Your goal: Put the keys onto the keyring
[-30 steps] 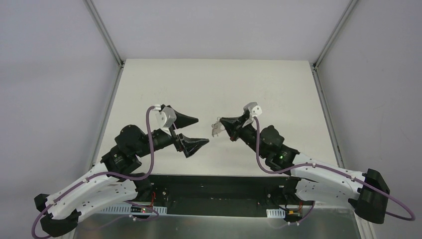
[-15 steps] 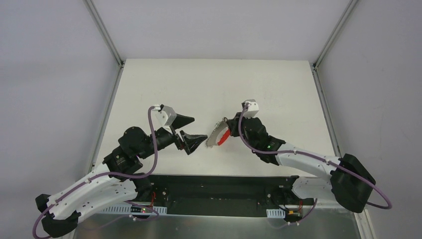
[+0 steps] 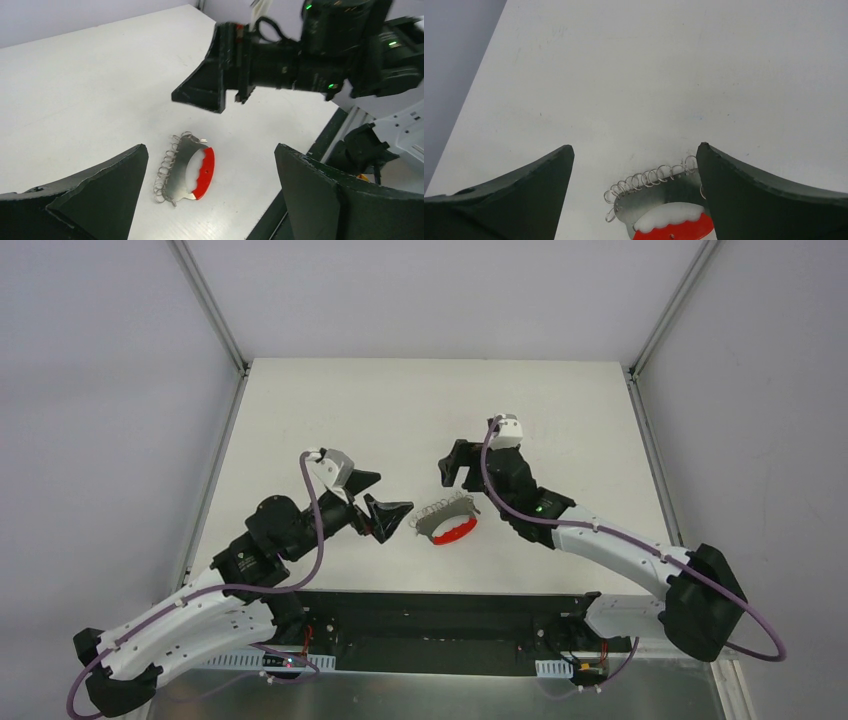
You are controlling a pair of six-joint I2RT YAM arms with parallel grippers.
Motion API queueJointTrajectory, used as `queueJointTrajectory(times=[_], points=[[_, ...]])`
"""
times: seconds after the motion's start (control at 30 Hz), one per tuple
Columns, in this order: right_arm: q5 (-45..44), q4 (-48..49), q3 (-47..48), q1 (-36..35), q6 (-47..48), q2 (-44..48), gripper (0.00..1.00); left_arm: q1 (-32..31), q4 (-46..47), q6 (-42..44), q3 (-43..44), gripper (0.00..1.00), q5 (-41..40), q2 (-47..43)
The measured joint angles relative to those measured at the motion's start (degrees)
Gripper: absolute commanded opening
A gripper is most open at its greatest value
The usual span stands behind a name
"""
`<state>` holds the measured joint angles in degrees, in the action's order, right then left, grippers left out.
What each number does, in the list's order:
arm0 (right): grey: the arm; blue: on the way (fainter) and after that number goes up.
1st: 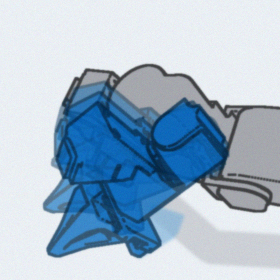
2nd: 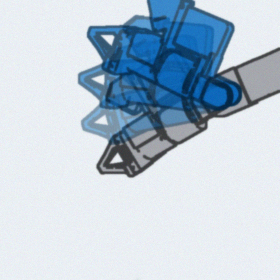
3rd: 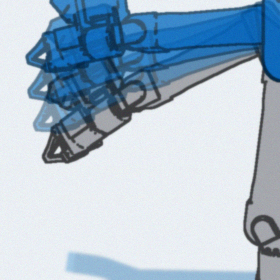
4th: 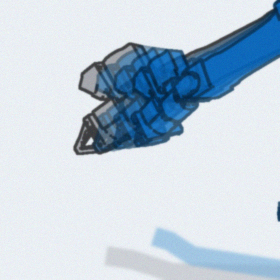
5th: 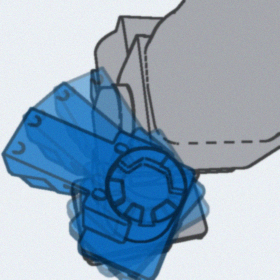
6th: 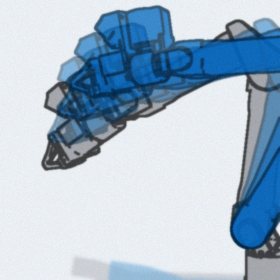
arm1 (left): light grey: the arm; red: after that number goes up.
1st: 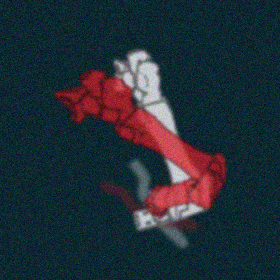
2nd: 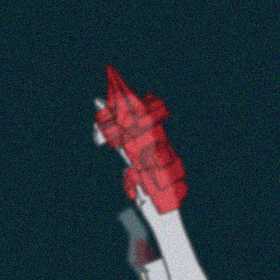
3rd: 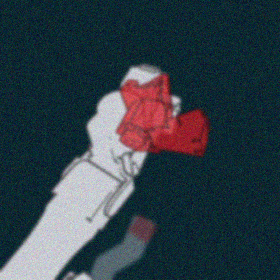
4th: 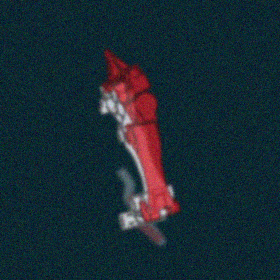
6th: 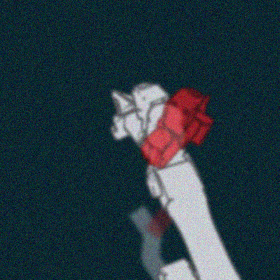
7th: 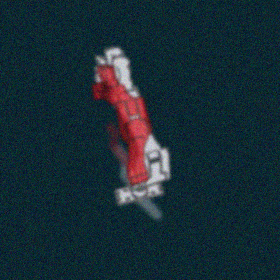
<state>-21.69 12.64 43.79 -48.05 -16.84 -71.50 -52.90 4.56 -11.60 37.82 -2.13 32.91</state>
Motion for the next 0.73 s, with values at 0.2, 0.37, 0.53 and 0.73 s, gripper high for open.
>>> queueJointTrajectory(times=[0.2, 0.37, 0.53, 0.73], points=[[-1.70, -8.79, 6.71, 0.02, 0.59, 2.21, 0.99, 0.00, -3.21, -0.72, 0.61, 0.99, -5.57, 3.10], [-2.60, -14.64, 7.21, 0.02, 0.79, 5.46, 0.99, 0.00, -6.14, -1.20, 1.40, 0.99, -11.65, 4.87], [-6.12, -20.20, 9.29, -0.26, 0.35, 6.01, 0.99, 0.00, -8.35, -1.36, 2.89, 0.99, -17.68, 5.25], [-11.69, -22.23, 9.11, -2.03, 0.90, 9.90, 0.99, 0.00, -9.46, -1.33, 3.08, 0.99, -21.16, 5.22]])
